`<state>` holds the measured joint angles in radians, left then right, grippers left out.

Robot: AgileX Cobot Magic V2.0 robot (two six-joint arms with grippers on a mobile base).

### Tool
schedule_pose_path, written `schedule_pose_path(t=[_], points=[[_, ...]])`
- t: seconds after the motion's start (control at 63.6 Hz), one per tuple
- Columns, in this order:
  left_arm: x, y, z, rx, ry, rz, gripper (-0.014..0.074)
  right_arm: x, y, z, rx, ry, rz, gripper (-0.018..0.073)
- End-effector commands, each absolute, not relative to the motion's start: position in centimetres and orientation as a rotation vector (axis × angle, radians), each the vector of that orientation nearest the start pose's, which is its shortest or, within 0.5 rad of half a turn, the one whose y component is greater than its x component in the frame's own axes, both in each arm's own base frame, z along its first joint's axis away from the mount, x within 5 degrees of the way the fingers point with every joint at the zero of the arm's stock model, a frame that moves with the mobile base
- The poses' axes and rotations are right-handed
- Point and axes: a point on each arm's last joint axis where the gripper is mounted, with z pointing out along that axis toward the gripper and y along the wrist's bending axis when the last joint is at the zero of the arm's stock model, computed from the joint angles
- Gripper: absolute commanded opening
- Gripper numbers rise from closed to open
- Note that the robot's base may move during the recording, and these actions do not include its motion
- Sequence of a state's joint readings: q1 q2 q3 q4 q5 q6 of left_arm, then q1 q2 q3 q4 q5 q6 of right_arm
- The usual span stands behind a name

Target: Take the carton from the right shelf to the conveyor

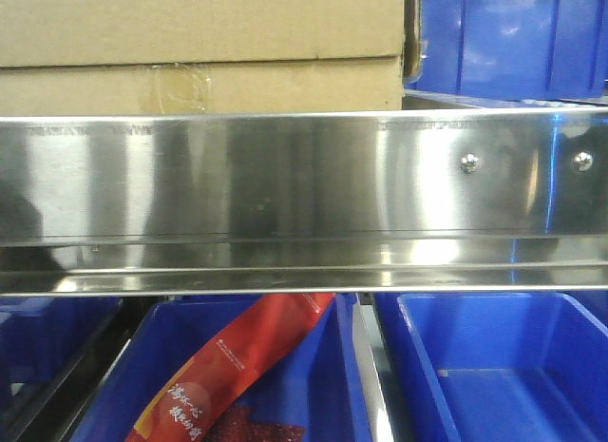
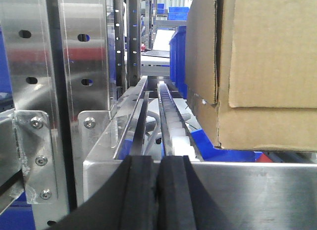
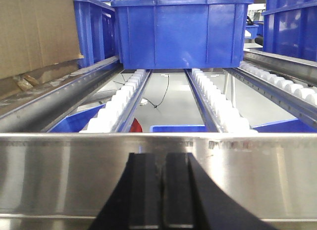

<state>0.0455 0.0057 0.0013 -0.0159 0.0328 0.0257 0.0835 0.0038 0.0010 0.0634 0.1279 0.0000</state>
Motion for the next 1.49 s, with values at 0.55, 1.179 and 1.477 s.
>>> schedule_pose_path(t=[0.55, 1.179, 1.477], points=[[5.6, 0.3, 21.6, -0.032, 1.456, 0.043, 0.0013, 5.6, 0.5, 20.5, -0.025, 1.57, 0.111, -0.0073], [3.9, 0.2, 28.0, -0.023, 1.294, 0.051, 0.0017, 3.5, 0.5, 28.5, 0.038, 1.379, 0.226, -0.0071], [4.1, 0.2, 36.5, -0.008, 1.444, 0.076, 0.0341, 3.4, 0.8, 37.0, 0.014, 1.404, 0.24, 0.0417]])
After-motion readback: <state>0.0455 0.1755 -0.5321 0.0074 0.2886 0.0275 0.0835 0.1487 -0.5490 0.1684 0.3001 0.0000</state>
